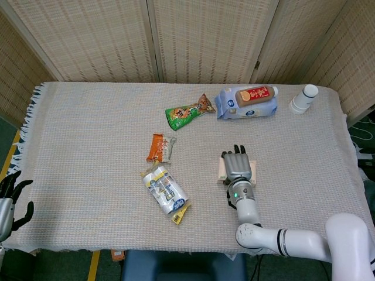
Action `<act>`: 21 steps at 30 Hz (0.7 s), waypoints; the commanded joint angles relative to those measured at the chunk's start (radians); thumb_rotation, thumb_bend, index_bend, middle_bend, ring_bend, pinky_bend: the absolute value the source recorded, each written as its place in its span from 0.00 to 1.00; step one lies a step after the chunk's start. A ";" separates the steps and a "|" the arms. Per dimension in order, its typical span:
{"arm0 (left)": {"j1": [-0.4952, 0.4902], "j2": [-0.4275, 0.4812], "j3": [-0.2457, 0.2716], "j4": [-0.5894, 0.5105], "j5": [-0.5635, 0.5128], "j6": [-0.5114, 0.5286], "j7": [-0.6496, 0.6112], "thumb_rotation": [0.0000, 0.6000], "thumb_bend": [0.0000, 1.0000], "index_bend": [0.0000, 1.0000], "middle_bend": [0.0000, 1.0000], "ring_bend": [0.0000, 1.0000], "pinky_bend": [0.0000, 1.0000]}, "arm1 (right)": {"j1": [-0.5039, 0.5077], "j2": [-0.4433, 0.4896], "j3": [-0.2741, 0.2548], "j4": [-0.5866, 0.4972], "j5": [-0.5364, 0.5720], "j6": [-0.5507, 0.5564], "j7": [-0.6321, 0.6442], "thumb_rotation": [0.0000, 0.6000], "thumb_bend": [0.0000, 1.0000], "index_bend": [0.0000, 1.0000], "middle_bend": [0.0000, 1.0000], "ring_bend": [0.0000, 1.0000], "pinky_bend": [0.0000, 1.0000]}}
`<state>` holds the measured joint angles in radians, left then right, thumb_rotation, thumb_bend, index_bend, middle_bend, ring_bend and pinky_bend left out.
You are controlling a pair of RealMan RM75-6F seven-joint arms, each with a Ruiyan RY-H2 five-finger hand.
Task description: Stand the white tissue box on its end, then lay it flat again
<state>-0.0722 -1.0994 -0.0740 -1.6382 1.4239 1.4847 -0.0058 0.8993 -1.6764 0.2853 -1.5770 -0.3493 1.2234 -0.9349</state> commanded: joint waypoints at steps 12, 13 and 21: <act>0.000 0.000 0.002 -0.002 0.000 -0.002 0.006 1.00 0.49 0.23 0.00 0.00 0.12 | -0.111 0.060 0.025 -0.049 -0.321 -0.078 0.411 1.00 0.00 0.47 0.40 0.19 0.00; 0.001 0.000 0.001 -0.002 0.000 -0.001 0.005 1.00 0.49 0.23 0.00 0.00 0.12 | -0.150 0.088 0.044 -0.073 -0.396 -0.124 0.563 1.00 0.00 0.47 0.40 0.20 0.00; 0.001 -0.002 0.003 -0.005 0.002 0.001 0.014 1.00 0.49 0.23 0.00 0.00 0.12 | -0.397 0.230 0.046 0.057 -1.069 -0.278 1.781 1.00 0.00 0.48 0.42 0.27 0.00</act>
<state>-0.0713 -1.1013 -0.0712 -1.6430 1.4263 1.4854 0.0081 0.7125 -1.5622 0.3217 -1.6170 -0.8635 1.0551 -0.0194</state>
